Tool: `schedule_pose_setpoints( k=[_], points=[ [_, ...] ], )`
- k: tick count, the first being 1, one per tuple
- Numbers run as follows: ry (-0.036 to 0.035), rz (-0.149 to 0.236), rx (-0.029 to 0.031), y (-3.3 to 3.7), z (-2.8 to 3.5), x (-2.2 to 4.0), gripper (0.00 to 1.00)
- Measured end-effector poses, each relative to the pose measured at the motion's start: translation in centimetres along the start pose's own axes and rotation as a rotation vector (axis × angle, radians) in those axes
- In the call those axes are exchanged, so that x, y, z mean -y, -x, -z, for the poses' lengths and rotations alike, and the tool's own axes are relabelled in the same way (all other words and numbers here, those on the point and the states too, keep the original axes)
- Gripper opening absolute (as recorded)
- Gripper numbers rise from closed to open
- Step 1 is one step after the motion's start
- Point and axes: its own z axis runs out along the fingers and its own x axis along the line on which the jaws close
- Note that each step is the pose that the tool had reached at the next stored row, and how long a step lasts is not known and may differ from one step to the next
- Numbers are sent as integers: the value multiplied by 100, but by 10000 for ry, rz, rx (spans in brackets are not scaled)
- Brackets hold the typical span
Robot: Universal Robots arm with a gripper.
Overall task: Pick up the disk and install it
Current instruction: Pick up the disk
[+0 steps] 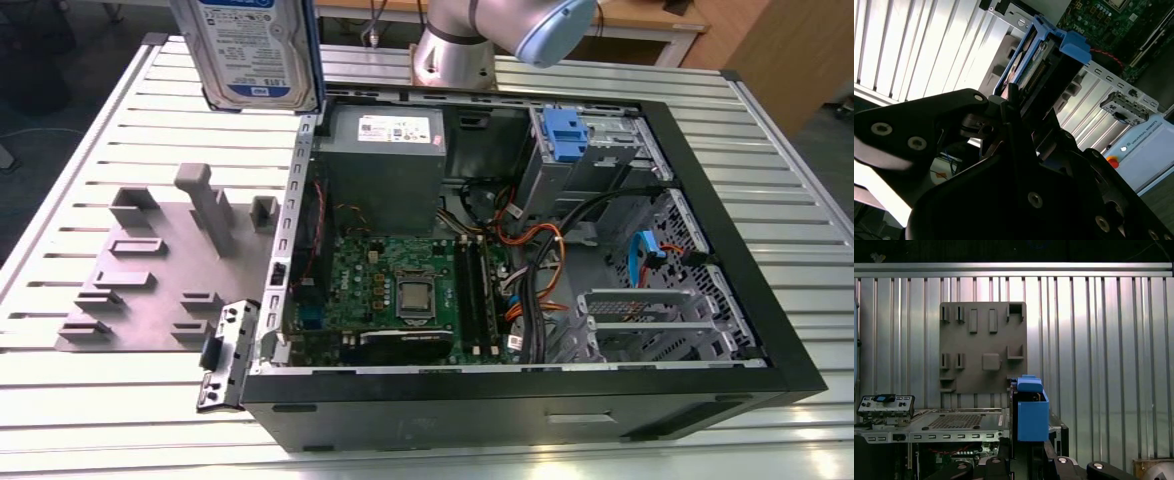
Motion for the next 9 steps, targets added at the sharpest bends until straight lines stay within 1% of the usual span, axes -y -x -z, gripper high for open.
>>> schedule_pose_setpoints(
  k=[9],
  points=[
    [0,0,0,1,1,38,35]
  ],
)
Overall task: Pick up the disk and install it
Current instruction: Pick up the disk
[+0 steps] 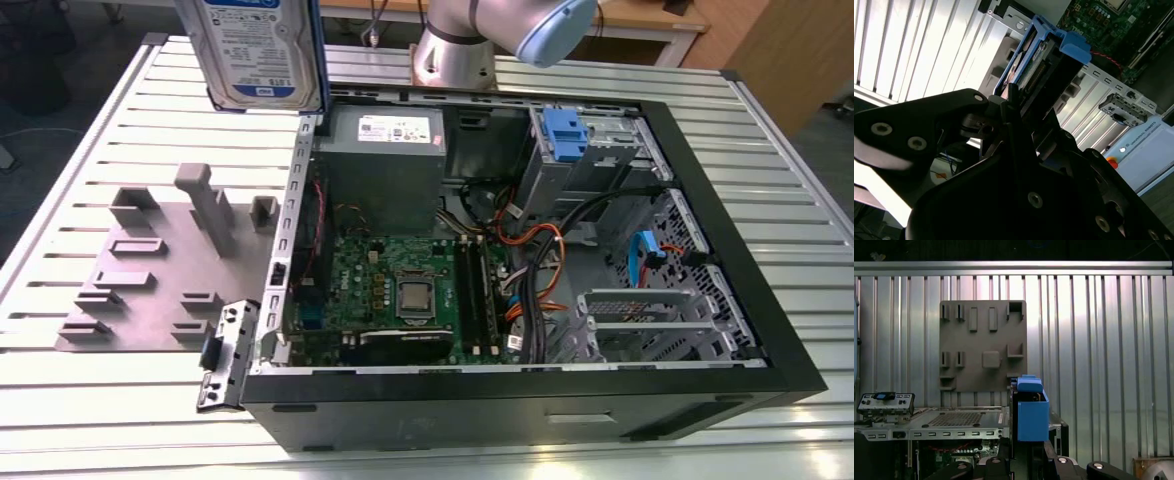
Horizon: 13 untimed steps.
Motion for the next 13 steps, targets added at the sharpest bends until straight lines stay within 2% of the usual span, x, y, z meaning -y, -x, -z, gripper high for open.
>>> schedule_pose_setpoints(
  k=[6,7,13],
  points=[
    [0,0,0,1,1,26,35],
    [0,0,0,3,2,85,35],
    [0,0,0,3,2,111,35]
  ],
)
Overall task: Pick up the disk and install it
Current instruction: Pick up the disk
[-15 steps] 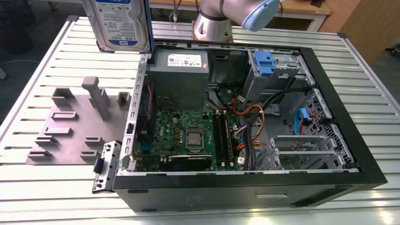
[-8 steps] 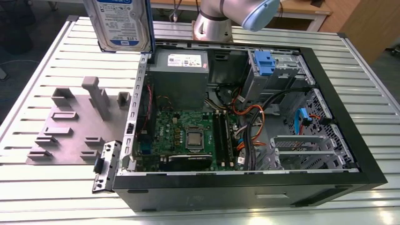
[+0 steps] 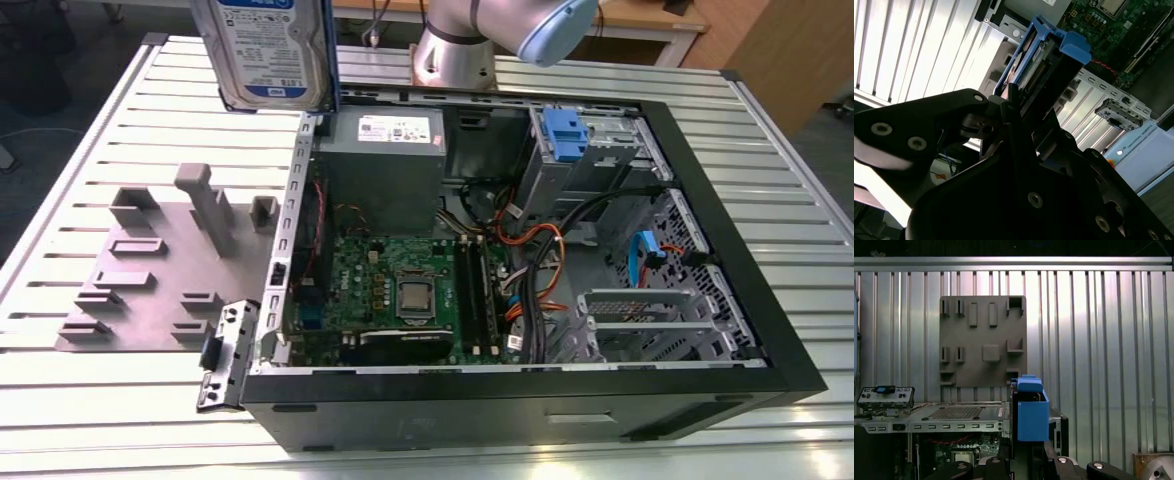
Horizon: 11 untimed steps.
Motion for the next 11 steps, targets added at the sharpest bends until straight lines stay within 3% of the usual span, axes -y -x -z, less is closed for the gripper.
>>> schedule_pose_setpoints(
  k=[11],
  points=[
    [0,-1,0,2,1,47,35]
  ],
)
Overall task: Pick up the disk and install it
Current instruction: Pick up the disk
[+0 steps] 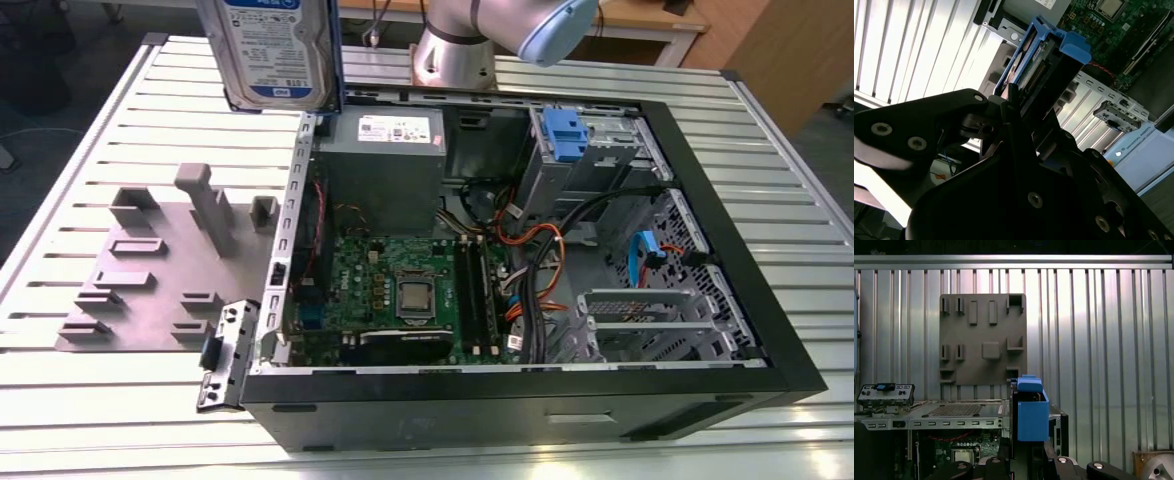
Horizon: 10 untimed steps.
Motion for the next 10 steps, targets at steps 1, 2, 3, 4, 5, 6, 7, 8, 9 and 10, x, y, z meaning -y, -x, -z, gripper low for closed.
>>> schedule_pose_setpoints(
  k=[1,2,3,4,5,6,7,8,9,10],
  points=[
    [0,0,0,0,0,4,35],
    [0,0,0,0,0,9,35],
    [0,0,-1,0,1,13,35],
    [0,1,0,1,0,17,35],
    [0,1,0,1,0,22,35],
    [0,1,0,1,1,26,35],
    [0,0,-1,1,1,30,35],
    [0,0,0,1,1,34,35],
    [0,0,0,1,1,38,35],
    [0,0,0,1,1,43,35]
  ],
)
